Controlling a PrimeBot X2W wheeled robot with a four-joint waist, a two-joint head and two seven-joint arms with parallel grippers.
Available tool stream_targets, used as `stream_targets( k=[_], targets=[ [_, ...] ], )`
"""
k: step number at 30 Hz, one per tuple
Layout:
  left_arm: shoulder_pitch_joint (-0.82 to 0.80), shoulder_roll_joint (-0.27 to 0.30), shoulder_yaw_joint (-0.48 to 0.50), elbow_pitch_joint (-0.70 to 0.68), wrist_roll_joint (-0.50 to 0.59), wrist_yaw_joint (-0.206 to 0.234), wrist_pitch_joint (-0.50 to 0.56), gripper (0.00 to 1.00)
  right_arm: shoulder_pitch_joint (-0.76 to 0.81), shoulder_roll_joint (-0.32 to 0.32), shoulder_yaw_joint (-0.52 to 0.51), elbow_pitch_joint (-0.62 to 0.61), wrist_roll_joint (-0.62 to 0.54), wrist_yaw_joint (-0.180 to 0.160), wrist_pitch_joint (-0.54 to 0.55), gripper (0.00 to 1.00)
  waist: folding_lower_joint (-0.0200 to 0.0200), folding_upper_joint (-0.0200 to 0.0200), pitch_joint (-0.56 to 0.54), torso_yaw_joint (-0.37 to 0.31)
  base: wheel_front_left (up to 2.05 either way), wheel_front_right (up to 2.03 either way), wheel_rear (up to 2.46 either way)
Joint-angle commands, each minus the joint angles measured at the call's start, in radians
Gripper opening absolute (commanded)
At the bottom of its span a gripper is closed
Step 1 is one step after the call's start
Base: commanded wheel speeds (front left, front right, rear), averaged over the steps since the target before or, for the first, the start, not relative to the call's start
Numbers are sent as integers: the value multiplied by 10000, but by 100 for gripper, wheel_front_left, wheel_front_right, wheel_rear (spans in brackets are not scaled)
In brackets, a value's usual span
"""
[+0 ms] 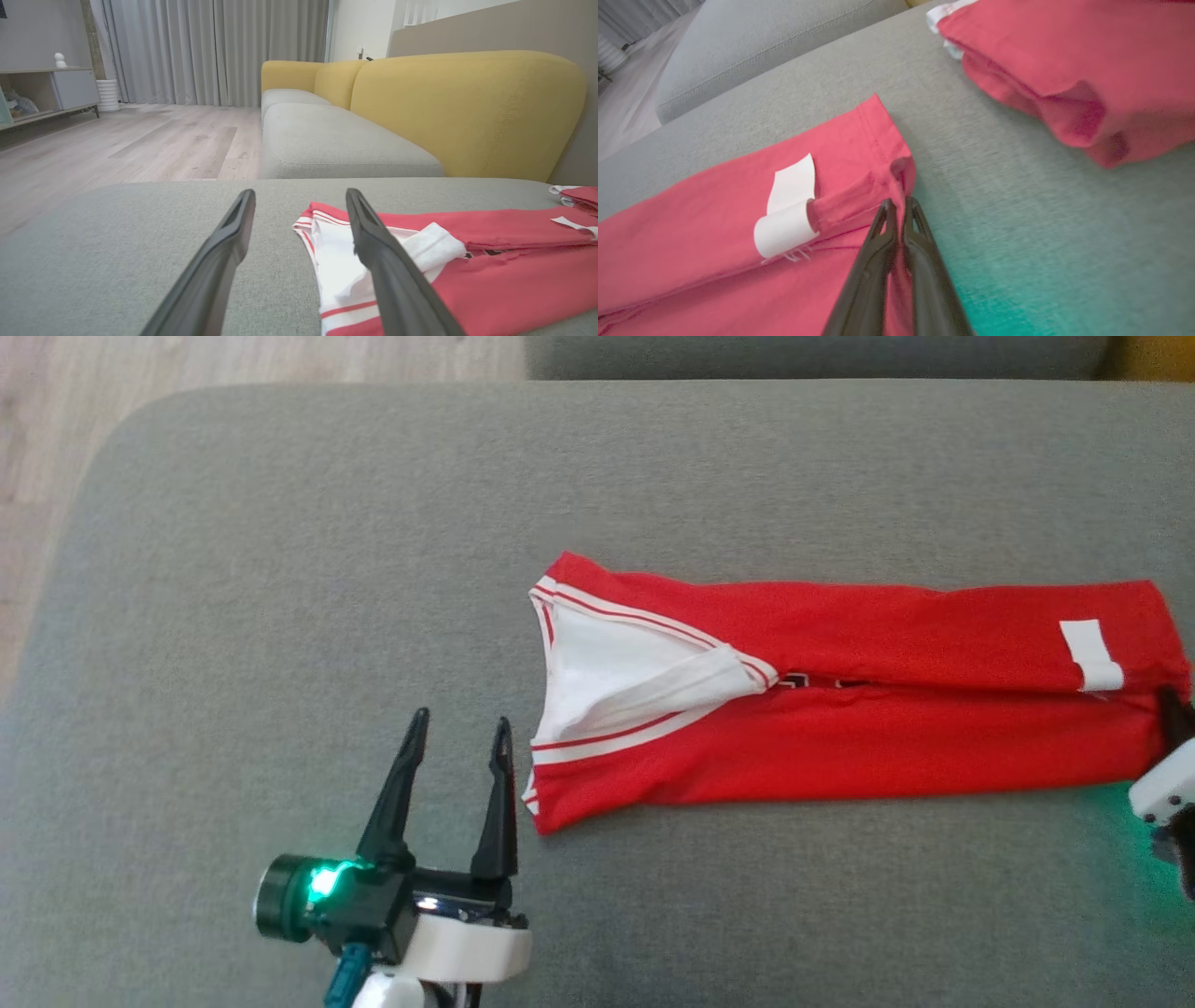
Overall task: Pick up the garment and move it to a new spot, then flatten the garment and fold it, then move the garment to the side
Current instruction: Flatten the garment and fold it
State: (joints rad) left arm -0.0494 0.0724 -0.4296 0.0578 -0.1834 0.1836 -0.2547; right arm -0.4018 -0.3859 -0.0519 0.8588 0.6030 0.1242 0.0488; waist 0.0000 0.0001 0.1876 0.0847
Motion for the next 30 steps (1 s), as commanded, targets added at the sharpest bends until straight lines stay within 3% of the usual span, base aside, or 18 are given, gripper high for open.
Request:
stream_targets(
  k=[1,10,14,18,23,26,30],
  targets=[
    [-135,-87,398,-289,100,-42,-70,100,108,-382,-6,-308,-113,65,-45,0,0,-1,-74,-139,0,0,0],
    [-17,-181,574,-197,217,-326,-70,100,-15,-1927,-1019,-1830,-465,65,840,0,0,-1,-292,-756,0,0,0],
    [31,-201,596,-134,214,-400,-70,100,55,-1785,-1159,-3415,-202,65,1639,0,0,-1,-355,-903,0,0,0],
    [21,-215,564,-48,185,-457,-70,100,528,-579,-1249,-6321,-52,65,2743,0,0,-1,-411,-940,0,0,0],
    [-47,-219,464,30,51,-504,-70,100,1060,985,-630,-8866,-439,65,3773,0,0,-1,-447,-834,0,0,0],
    [-150,-219,402,74,14,-543,-70,100,1163,1850,92,-9655,-661,65,4172,0,0,-1,-404,-683,0,0,0],
    [-314,-220,310,95,-18,-572,-70,100,1169,2685,1168,-9732,-733,65,4440,0,0,-1,-250,-412,0,0,0]
  ],
)
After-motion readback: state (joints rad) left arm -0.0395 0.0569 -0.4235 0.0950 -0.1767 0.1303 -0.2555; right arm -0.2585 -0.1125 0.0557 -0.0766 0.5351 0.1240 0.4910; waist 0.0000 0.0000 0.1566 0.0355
